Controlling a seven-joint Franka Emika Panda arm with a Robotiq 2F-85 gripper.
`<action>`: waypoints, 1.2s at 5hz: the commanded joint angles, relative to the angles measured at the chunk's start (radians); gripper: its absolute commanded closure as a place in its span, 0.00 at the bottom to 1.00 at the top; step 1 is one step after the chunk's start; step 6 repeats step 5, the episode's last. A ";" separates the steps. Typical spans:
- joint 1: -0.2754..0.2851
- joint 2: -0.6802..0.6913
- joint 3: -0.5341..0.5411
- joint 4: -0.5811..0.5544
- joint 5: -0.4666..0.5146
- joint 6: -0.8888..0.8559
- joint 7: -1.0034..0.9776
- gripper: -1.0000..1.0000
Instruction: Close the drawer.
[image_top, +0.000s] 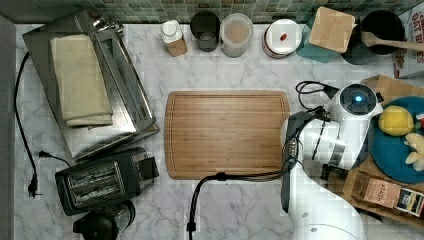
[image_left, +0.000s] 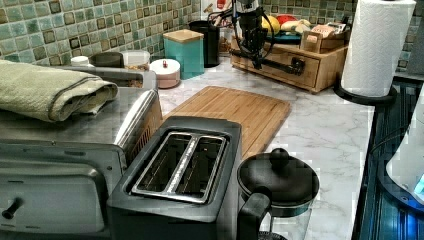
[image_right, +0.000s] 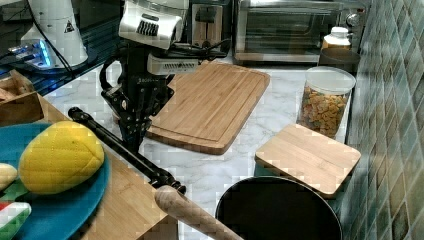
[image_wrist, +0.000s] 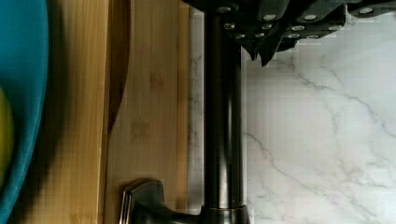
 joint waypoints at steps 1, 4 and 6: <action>-0.128 -0.001 -0.160 0.039 -0.040 -0.049 0.032 1.00; -0.106 0.003 -0.184 0.038 -0.026 -0.046 0.023 1.00; -0.098 0.005 -0.192 0.038 -0.022 -0.045 0.021 1.00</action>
